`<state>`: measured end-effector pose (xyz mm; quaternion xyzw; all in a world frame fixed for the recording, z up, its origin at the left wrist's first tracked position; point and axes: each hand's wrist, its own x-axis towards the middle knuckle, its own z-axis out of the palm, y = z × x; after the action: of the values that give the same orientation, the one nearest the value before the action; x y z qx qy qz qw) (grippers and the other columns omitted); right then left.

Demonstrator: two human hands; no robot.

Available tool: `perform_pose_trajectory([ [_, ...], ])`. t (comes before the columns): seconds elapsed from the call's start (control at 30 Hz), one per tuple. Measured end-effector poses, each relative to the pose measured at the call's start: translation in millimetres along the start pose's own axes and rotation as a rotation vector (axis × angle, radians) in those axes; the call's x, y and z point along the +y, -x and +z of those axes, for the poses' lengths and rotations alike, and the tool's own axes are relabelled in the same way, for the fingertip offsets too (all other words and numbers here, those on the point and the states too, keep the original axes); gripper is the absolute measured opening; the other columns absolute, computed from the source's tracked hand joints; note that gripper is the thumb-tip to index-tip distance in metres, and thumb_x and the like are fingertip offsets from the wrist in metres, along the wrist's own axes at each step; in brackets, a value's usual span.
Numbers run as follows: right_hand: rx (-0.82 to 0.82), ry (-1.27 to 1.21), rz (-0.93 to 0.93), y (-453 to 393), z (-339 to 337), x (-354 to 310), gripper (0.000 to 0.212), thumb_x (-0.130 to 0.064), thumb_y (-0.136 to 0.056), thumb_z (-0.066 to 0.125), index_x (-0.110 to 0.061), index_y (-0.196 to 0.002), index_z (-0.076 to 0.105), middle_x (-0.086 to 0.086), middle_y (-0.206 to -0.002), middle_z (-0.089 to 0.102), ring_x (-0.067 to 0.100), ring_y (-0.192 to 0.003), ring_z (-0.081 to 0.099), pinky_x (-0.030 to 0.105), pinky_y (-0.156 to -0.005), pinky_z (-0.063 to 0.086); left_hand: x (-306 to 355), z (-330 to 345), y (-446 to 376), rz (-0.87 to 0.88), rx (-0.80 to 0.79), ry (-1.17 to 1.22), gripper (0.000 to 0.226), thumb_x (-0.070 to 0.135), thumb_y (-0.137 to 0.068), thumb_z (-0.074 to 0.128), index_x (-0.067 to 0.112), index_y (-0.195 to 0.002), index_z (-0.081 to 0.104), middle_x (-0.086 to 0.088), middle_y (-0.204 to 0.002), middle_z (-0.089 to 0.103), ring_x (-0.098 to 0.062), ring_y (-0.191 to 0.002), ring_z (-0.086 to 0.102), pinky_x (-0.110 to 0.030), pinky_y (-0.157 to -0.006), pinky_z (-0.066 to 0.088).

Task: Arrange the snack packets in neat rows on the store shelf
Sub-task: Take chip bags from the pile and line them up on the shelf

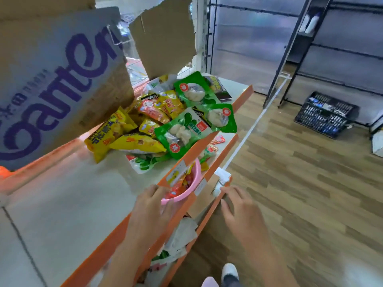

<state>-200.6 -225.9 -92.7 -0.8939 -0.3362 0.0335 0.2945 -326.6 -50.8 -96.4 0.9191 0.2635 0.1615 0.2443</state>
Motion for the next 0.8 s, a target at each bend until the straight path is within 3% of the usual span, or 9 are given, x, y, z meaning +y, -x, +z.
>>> perform_pose_trajectory([
  [0.13, -0.049, 0.012, -0.018, -49, -38, 55, 0.024, -0.014, -0.088, 0.059, -0.016, -0.111, 0.063, -0.002, -0.109, 0.061, 0.015, -0.098, 0.058, 0.009, -0.076, 0.036, 58, 34, -48, -0.038, 0.049, 0.026, 0.017, 0.017, -0.085, 0.065, 0.015, -0.101, 0.068, 0.002, -0.098, 0.061, -0.017, -0.084, 0.058, -0.024, -0.069, 0.045],
  [0.27, -0.028, 0.023, -0.061, -100, -67, 98, 0.030, -0.013, -0.088, 0.058, -0.018, -0.117, 0.061, -0.003, -0.113, 0.061, 0.015, -0.099, 0.058, 0.019, -0.081, 0.042, 101, 59, -97, -0.049, 0.081, 0.042, 0.013, 0.012, -0.082, 0.068, 0.013, -0.095, 0.069, 0.005, -0.092, 0.060, -0.010, -0.078, 0.053, -0.006, -0.066, 0.029],
  [0.43, -0.055, -0.021, -0.082, -152, -68, 121, 0.027, -0.014, -0.087, 0.060, -0.019, -0.114, 0.062, -0.006, -0.108, 0.061, 0.012, -0.095, 0.059, 0.014, -0.078, 0.040, 109, 81, -136, -0.102, 0.104, 0.050, 0.016, 0.017, -0.085, 0.065, 0.018, -0.101, 0.067, 0.010, -0.099, 0.058, -0.007, -0.088, 0.052, -0.016, -0.074, 0.036],
  [0.57, -0.082, -0.013, -0.121, -201, -55, 129, 0.025, -0.017, -0.087, 0.060, -0.023, -0.112, 0.063, -0.011, -0.106, 0.060, 0.004, -0.085, 0.055, -0.001, -0.058, 0.033, 96, 92, -179, -0.150, 0.154, 0.045, 0.014, 0.016, -0.085, 0.065, 0.015, -0.099, 0.068, 0.007, -0.097, 0.057, -0.013, -0.088, 0.057, -0.023, -0.075, 0.042],
  [0.67, -0.120, -0.047, -0.151, -246, -50, 130, 0.027, -0.019, -0.091, 0.055, -0.021, -0.118, 0.060, -0.008, -0.114, 0.057, 0.006, -0.090, 0.055, 0.006, -0.067, 0.036, 90, 96, -220, -0.203, 0.186, 0.082, 0.016, 0.020, -0.086, 0.063, 0.017, -0.101, 0.066, 0.007, -0.099, 0.054, -0.013, -0.089, 0.056, -0.029, -0.076, 0.048],
  [0.73, -0.123, -0.071, -0.165, -279, -49, 131, 0.027, -0.017, -0.091, 0.056, -0.019, -0.117, 0.061, -0.007, -0.113, 0.057, 0.012, -0.094, 0.059, 0.016, -0.073, 0.041, 89, 96, -247, -0.212, 0.211, 0.069, 0.018, 0.020, -0.085, 0.065, 0.018, -0.103, 0.065, 0.008, -0.098, 0.053, -0.013, -0.089, 0.054, -0.025, -0.075, 0.042],
  [0.8, -0.104, -0.099, -0.193, -312, -47, 131, 0.024, -0.014, -0.088, 0.059, -0.018, -0.112, 0.064, -0.006, -0.108, 0.060, 0.015, -0.088, 0.061, 0.020, -0.071, 0.044, 87, 95, -273, -0.205, 0.225, 0.058, 0.017, 0.018, -0.085, 0.065, 0.017, -0.102, 0.065, 0.006, -0.099, 0.055, -0.012, -0.090, 0.052, -0.023, -0.078, 0.039],
])
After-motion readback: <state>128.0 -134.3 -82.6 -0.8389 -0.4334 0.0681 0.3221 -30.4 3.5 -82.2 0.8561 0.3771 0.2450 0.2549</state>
